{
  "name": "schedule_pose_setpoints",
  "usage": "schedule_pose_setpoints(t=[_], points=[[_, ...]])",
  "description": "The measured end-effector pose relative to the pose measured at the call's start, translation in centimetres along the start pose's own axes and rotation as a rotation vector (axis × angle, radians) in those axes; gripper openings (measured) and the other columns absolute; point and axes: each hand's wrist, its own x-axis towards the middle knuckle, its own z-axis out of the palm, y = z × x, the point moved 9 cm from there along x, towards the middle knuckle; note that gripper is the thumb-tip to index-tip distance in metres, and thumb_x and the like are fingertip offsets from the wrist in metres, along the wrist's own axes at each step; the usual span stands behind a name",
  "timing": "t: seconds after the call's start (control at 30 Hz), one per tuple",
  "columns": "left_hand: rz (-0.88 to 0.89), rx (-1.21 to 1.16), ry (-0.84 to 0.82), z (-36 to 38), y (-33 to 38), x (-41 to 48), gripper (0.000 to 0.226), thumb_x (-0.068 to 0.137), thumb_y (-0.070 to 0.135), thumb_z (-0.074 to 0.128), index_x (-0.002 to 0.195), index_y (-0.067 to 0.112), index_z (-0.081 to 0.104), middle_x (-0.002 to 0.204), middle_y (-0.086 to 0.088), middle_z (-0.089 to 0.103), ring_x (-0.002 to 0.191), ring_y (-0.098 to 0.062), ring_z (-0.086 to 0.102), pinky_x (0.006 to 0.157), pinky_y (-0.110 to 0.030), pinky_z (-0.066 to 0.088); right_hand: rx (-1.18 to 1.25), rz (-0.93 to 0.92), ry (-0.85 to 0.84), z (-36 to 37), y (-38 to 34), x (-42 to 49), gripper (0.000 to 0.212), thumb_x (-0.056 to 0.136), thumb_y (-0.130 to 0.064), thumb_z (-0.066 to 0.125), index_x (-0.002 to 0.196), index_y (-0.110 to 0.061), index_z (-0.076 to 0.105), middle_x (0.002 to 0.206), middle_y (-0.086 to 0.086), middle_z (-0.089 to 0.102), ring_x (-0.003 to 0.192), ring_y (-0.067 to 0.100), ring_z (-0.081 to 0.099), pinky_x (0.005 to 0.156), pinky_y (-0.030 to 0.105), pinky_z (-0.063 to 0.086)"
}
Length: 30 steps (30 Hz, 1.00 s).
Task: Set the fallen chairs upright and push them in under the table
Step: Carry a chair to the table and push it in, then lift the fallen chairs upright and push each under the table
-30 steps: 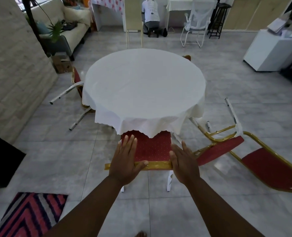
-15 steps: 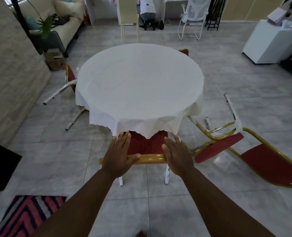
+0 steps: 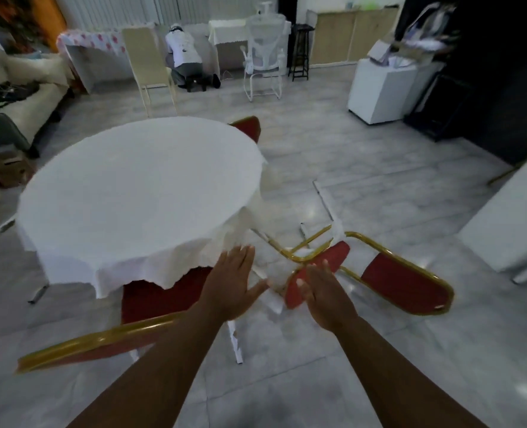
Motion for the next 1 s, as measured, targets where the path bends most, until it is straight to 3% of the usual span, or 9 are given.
schedule_pose_setpoints(t=[0.07, 0.13, 0.27, 0.37, 0.43, 0.47, 0.63, 0.83, 1.0], points=[[0.042, -0.022, -0.002, 2.0, 5.5, 2.8, 0.103, 0.080, 0.080, 0.003, 0.149, 0.005, 0.023, 0.156, -0.014, 0.026, 0.145, -0.029, 0.021, 0.120, -0.043, 0.010, -0.060, 0.101, 0.039, -3.9, 6.6, -1.8, 0.069, 0.095, -0.059, 0.022, 0.142, -0.010, 0.039, 0.153, 0.011, 0.036, 0.148, 0.031, 0.013, 0.117, 0.044, 0.019], [0.070, -0.062, -0.058, 4.4, 10.8, 5.2, 0.107, 0.078, 0.081, 0.001, 0.149, 0.005, 0.023, 0.155, -0.016, 0.026, 0.146, -0.029, 0.020, 0.119, -0.043, 0.008, -0.104, 0.179, 0.056, -7.4, 12.6, -4.0, 0.089, 0.084, -0.071, 0.005, 0.141, -0.011, 0.039, 0.152, 0.012, 0.037, 0.147, 0.031, 0.014, 0.117, 0.042, 0.018], [0.206, -0.048, -0.180, 10.3, 20.1, 9.6, 0.090, 0.088, 0.075, 0.018, 0.146, 0.008, 0.030, 0.149, -0.018, 0.038, 0.139, -0.034, 0.033, 0.114, -0.047, 0.025, -0.090, 0.385, 0.066, -12.4, 23.9, -7.9, 0.124, 0.062, -0.086, -0.018, 0.145, -0.010, 0.034, 0.156, 0.013, 0.030, 0.149, 0.030, 0.007, 0.119, 0.046, 0.018], [0.271, -0.042, -0.221, 13.6, 25.5, 12.9, 0.087, 0.089, 0.071, 0.025, 0.146, 0.005, 0.030, 0.151, -0.017, 0.035, 0.142, -0.035, 0.029, 0.116, -0.049, 0.020, -0.075, 0.506, 0.110, -15.2, 30.4, -10.0, 0.100, 0.081, -0.080, 0.005, 0.141, -0.009, 0.040, 0.152, 0.015, 0.036, 0.147, 0.033, 0.018, 0.115, 0.044, 0.027], [0.329, -0.016, -0.258, 15.5, 28.9, 15.4, 0.087, 0.089, 0.070, 0.023, 0.147, 0.005, 0.028, 0.154, -0.015, 0.030, 0.144, -0.032, 0.023, 0.117, -0.045, 0.013, -0.093, 0.561, 0.097, -16.3, 34.2, -10.7, 0.077, 0.092, -0.065, 0.021, 0.142, -0.009, 0.039, 0.153, 0.013, 0.036, 0.147, 0.032, 0.014, 0.115, 0.045, 0.026], [0.355, -0.006, -0.276, 16.5, 30.4, 16.8, 0.087, 0.090, 0.069, 0.023, 0.148, 0.005, 0.027, 0.155, -0.015, 0.028, 0.145, -0.031, 0.021, 0.117, -0.045, 0.011, -0.092, 0.573, 0.092, -16.7, 36.0, -10.7, 0.075, 0.092, -0.063, 0.021, 0.142, -0.010, 0.039, 0.153, 0.013, 0.036, 0.148, 0.032, 0.012, 0.116, 0.047, 0.024], [0.405, -0.022, -0.397, 23.8, 35.6, 24.7, 0.095, 0.088, 0.075, 0.013, 0.142, 0.000, 0.038, 0.148, -0.018, 0.041, 0.139, -0.034, 0.034, 0.113, -0.050, 0.023, -0.040, 0.662, 0.094, -20.3, 43.5, -9.4, 0.099, 0.077, -0.073, 0.007, 0.146, -0.007, 0.031, 0.156, 0.013, 0.031, 0.149, 0.027, 0.003, 0.118, 0.041, 0.018], [0.426, -0.040, -0.564, 30.6, 42.3, 35.1, 0.088, 0.090, 0.071, 0.024, 0.132, -0.003, 0.050, 0.133, -0.023, 0.055, 0.125, -0.039, 0.051, 0.103, -0.056, 0.038, -0.063, 0.778, 0.046, -26.3, 53.4, -5.9, 0.111, 0.069, -0.079, -0.002, 0.148, -0.007, 0.027, 0.157, 0.012, 0.028, 0.150, 0.026, 0.001, 0.118, 0.037, 0.018], [0.486, -0.012, -0.610, 33.0, 47.3, 43.3, 0.103, 0.082, 0.079, 0.008, 0.146, 0.001, 0.027, 0.154, -0.018, 0.030, 0.143, -0.036, 0.024, 0.115, -0.052, 0.021, -0.044, 0.788, 0.093, -31.3, 60.5, -2.4, 0.133, 0.055, -0.092, -0.015, 0.144, -0.004, 0.033, 0.152, 0.016, 0.035, 0.149, 0.031, 0.006, 0.116, 0.040, 0.022]])
